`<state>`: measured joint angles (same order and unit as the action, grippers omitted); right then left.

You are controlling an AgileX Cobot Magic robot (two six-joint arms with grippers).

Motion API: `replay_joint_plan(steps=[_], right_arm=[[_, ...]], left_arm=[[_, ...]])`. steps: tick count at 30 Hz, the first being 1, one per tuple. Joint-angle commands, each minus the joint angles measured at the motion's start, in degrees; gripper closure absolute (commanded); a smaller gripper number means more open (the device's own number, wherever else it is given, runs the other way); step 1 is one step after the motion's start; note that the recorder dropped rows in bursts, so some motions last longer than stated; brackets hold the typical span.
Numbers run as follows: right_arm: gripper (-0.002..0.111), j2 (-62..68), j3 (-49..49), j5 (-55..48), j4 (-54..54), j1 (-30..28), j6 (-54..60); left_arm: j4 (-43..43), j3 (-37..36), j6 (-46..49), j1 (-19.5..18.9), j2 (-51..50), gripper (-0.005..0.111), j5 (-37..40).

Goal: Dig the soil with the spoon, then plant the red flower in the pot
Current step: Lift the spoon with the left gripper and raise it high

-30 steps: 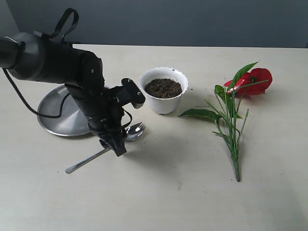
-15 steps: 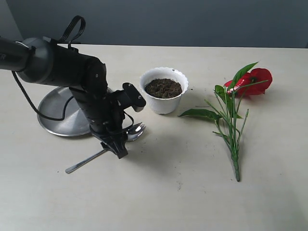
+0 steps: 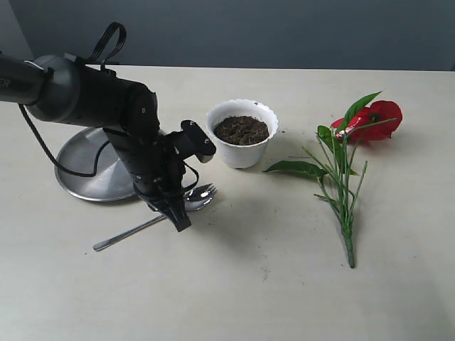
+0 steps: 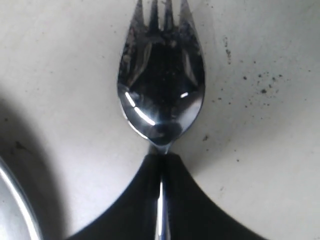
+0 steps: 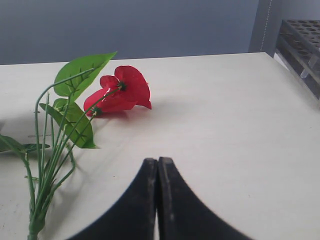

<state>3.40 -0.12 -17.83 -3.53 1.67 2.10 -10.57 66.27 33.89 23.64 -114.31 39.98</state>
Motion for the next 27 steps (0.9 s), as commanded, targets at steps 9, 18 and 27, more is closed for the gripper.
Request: replay_joint_plan(steps=[9,18,27], right_arm=[[0.109,-0.17,0.12,0.42,-0.02,-0.34,0.33],[0.109,-0.17,0.12,0.42,-0.02,-0.34,0.33],[0.109,-0.17,0.12,0.42,-0.02,-0.34,0.33]], left_arm=[[-1.92,-0.82,-2.29,0.52,-0.35,0.106,4.06],[-3.07,-0.82,-8.49,0.52,7.86,0.106,2.07],[-3.16,-0.82,-12.93,0.52,18.24,0.106,-1.05]])
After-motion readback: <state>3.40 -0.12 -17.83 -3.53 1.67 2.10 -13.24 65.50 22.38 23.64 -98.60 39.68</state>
